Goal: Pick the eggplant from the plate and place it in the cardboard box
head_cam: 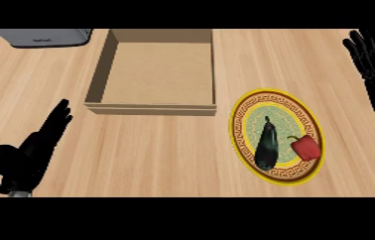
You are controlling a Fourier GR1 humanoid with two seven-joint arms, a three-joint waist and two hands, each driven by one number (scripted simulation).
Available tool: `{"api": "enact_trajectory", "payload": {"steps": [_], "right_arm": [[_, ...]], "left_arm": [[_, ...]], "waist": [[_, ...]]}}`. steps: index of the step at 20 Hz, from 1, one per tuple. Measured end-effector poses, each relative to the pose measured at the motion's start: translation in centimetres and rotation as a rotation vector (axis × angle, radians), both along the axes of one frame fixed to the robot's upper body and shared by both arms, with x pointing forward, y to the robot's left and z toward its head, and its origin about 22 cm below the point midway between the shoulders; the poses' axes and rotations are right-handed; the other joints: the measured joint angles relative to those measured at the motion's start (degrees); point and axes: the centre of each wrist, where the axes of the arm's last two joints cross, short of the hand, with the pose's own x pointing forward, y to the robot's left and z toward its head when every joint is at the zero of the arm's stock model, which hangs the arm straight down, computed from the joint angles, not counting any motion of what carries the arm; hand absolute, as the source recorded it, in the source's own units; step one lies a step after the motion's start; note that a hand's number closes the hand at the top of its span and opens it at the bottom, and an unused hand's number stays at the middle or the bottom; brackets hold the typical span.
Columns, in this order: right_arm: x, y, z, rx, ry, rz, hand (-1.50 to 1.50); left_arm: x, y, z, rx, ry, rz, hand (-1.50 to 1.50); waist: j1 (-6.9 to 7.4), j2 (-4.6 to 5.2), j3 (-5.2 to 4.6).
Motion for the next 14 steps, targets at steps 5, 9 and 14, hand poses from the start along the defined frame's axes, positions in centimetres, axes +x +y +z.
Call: {"api": "enact_trajectory", "payload": {"steps": [5,9,14], "right_arm": [[-1.2,-0.6,-5.4,0.186,0.255,-0.086,-1.5],[-2.7,-1.8,-7.6,-0.127,0.412,-0.092,-1.5],[-7.1,-1.9,-15.3,-0.002,0.544,-0.146,-1.5]], "left_arm": [[0.9,2.8,0.5,0.137,-0.037,0.101,0.0],[1.3,4.2,1.0,0.218,-0.056,0.165,0.0],[1.9,5.1,0.4,0.26,-0.043,0.223,0.0]], "waist": [[0.84,-0.03,-0.31],[2.03,0.45,-0.78],[1.01,0.08,-0.44]]}}
